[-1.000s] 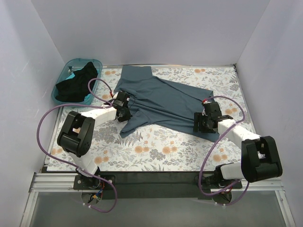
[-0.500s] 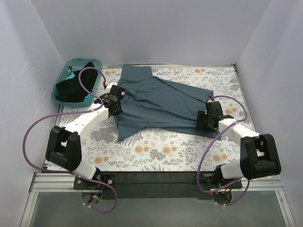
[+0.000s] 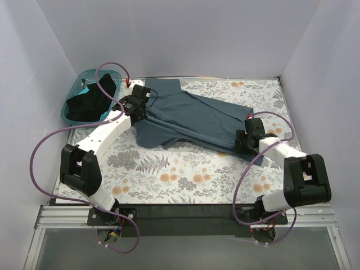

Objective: Fold and stack the t-shirts
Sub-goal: Flatten the tshirt out

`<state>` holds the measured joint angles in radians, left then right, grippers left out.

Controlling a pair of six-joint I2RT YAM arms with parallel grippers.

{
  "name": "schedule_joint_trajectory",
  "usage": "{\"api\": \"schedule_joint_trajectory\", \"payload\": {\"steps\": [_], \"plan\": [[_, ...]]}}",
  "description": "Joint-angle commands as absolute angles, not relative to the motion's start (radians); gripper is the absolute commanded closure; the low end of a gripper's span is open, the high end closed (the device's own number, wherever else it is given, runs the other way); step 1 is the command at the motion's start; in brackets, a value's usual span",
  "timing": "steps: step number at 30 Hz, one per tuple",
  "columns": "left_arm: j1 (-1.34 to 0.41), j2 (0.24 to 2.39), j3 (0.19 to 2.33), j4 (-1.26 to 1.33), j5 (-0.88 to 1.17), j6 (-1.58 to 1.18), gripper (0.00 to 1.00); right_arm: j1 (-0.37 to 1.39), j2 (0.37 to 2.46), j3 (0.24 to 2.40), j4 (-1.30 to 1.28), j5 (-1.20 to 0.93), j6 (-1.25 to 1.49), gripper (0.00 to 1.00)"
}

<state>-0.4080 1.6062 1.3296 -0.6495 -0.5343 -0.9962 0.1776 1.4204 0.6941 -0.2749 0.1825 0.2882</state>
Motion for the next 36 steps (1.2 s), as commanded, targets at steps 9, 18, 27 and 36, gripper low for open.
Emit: {"api": "schedule_joint_trajectory", "payload": {"steps": [9, 18, 27, 36], "plan": [[-0.348, 1.827, 1.526, -0.511, -0.539, -0.911, 0.87, 0.161, 1.462, 0.781, -0.348, 0.218, 0.258, 0.35], [-0.341, 1.784, 1.517, -0.517, -0.417, -0.976, 0.32, 0.189, 1.296, 0.775, -0.383, 0.146, 0.262, 0.35], [-0.299, 1.525, 1.085, -0.492, -0.298, -1.095, 0.24, 0.196, 1.141, 0.687, -0.433, 0.172, 0.271, 0.35], [-0.288, 1.577, 1.005, -0.439, -0.255, -1.108, 0.23, 0.198, 1.085, 0.664, -0.449, 0.187, 0.272, 0.35]]}}
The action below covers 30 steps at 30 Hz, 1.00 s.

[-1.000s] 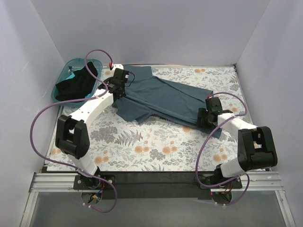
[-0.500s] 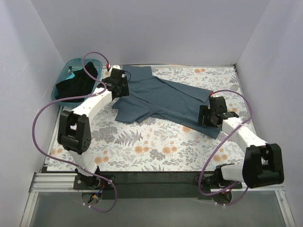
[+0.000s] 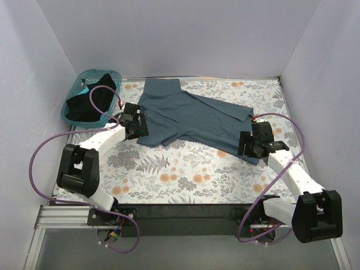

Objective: Fold and stack the t-shirts
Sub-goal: Flatten the tshirt out

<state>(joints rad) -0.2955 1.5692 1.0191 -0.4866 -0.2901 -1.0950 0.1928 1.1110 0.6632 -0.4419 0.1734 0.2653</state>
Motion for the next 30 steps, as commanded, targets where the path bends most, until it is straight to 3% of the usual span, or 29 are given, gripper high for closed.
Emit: {"api": "schedule_joint_trajectory", "payload": {"steps": [1, 3, 6, 30], "plan": [[-0.288, 1.595, 1.003, -0.433, -0.247, -1.108, 0.27, 0.198, 1.08, 0.664, -0.451, 0.187, 0.272, 0.34], [-0.284, 1.614, 1.002, -0.416, -0.232, -1.106, 0.37, 0.198, 1.075, 0.666, -0.456, 0.187, 0.268, 0.34], [-0.281, 1.644, 1.008, -0.405, -0.224, -1.108, 0.42, 0.198, 1.068, 0.664, -0.459, 0.187, 0.268, 0.35], [-0.285, 1.781, 0.979, -0.43, -0.149, -1.103, 0.5, 0.195, 1.025, 0.787, -0.664, 0.261, 0.317, 0.35]]}}
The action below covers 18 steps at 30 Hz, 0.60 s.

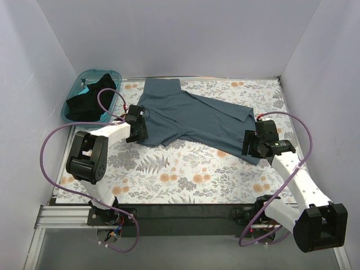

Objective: Fold and stack the t-shirts
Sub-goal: Flatten the tshirt out

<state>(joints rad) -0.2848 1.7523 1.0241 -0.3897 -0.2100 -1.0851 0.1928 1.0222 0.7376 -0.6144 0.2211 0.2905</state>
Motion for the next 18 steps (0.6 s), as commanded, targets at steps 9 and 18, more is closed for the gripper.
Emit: {"api": "schedule_joint_trajectory", "payload": {"steps": [9, 18], "plan": [[-0.298, 1.773, 0.933, -0.426, -0.112, -1.103, 0.82, 0.184, 1.057, 0.838, -0.744, 0.347, 0.362, 0.06], [-0.299, 1.642, 0.867, -0.425, -0.103, -1.104, 1.0, 0.072, 1.144, 0.781, -0.741, 0.334, 0.445, 0.02]]}}
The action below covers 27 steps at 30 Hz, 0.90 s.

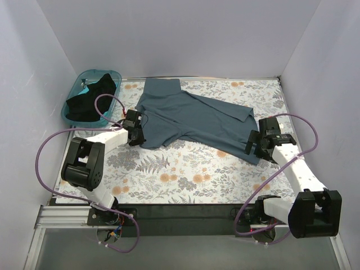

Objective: Fold and stack the t-shirts
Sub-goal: Flatten the tshirt out

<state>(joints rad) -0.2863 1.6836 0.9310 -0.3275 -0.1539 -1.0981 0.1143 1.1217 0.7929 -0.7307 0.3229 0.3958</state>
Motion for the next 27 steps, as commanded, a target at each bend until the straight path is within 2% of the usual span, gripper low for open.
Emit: {"api": "schedule_joint_trajectory", "payload": {"steps": [1, 2, 6, 8, 9, 12, 15, 27], "plan": [[-0.299, 1.622, 0.861, -0.423, -0.106, -1.104, 1.0, 0.061, 1.163, 0.767, -0.727, 0.328, 0.445, 0.04], [-0.299, 1.605, 0.853, -0.417, -0.11, -1.108, 1.0, 0.054, 1.169, 0.759, -0.718, 0.327, 0.445, 0.07], [-0.299, 1.548, 0.848, -0.411, -0.123, -1.111, 1.0, 0.015, 1.192, 0.726, -0.666, 0.322, 0.446, 0.27], [-0.299, 1.537, 0.848, -0.411, -0.129, -1.109, 1.0, 0.011, 1.204, 0.723, -0.647, 0.316, 0.443, 0.33], [-0.299, 1.531, 0.847, -0.413, -0.13, -1.109, 1.0, 0.011, 1.216, 0.721, -0.626, 0.299, 0.437, 0.4], [-0.299, 1.508, 0.844, -0.41, -0.146, -1.109, 1.0, -0.018, 1.242, 0.721, -0.591, 0.246, 0.437, 0.49], [-0.299, 1.505, 0.844, -0.41, -0.161, -1.104, 1.0, -0.018, 1.275, 0.713, -0.566, 0.215, 0.443, 0.53], [-0.299, 1.505, 0.845, -0.41, -0.149, -1.108, 1.0, -0.009, 1.391, 0.67, -0.492, 0.155, 0.476, 0.52]]}}
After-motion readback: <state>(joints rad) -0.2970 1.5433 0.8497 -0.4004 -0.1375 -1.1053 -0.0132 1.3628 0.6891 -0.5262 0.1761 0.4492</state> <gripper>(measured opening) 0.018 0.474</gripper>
